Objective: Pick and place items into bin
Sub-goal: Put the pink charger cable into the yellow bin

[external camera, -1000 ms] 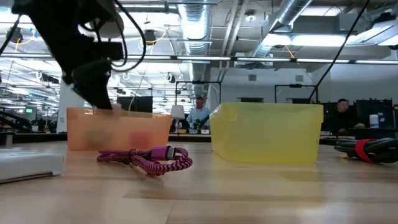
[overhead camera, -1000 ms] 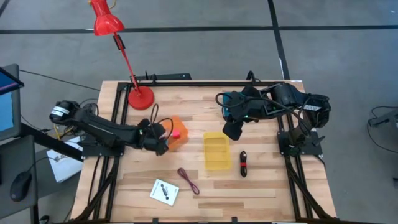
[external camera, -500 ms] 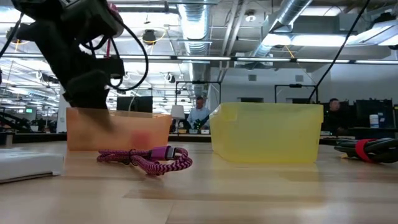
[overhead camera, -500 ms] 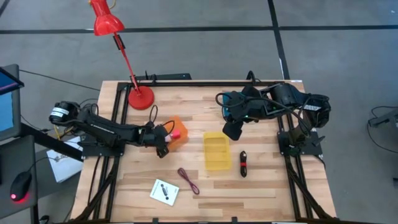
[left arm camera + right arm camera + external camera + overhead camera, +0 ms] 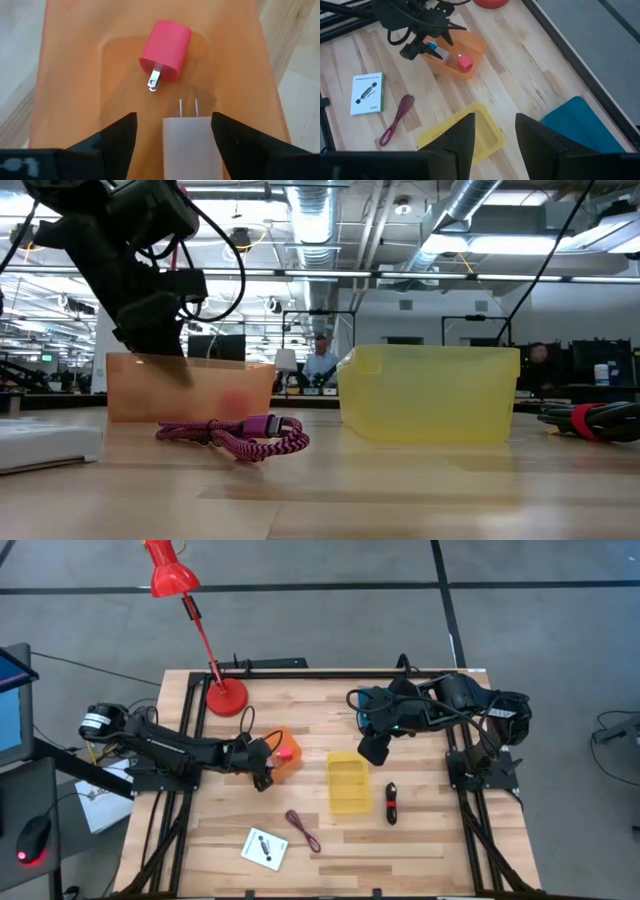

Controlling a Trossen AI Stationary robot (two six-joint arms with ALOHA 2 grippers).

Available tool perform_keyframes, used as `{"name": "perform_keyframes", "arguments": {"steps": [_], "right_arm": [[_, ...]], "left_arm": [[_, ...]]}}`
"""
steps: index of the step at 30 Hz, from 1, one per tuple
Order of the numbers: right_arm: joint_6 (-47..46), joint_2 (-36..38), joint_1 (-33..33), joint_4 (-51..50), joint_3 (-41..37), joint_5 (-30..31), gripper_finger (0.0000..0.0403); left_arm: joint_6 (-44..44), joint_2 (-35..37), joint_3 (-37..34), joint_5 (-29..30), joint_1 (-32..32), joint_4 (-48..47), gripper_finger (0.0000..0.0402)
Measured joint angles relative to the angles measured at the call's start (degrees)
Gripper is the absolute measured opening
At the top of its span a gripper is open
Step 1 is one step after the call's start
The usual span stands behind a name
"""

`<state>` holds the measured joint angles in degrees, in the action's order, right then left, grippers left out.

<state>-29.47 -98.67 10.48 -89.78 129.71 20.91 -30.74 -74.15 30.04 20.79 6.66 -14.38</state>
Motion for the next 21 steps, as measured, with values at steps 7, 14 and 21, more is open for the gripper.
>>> {"name": "perform_keyframes", "arguments": {"steps": [7,14,21], "right_arm": [[0.0,0.0,0.0,0.0,0.0,0.0,0.0135],[0.0,0.0,0.0,0.2,-0.6,0.0,0.0136],[-5.0,-0.1,3.2,2.1,-5.7,2.1,0.0135]], "left_arm": [[1.0,0.2,3.7,-0.7,-0.2,-1.2,0.0267],[2.8,3.1,20.1,-0.6,0.1,-23.6,0.026],[10.8,6.6,35.3,-0.6,3.1,-32.4,0.0259]]}}
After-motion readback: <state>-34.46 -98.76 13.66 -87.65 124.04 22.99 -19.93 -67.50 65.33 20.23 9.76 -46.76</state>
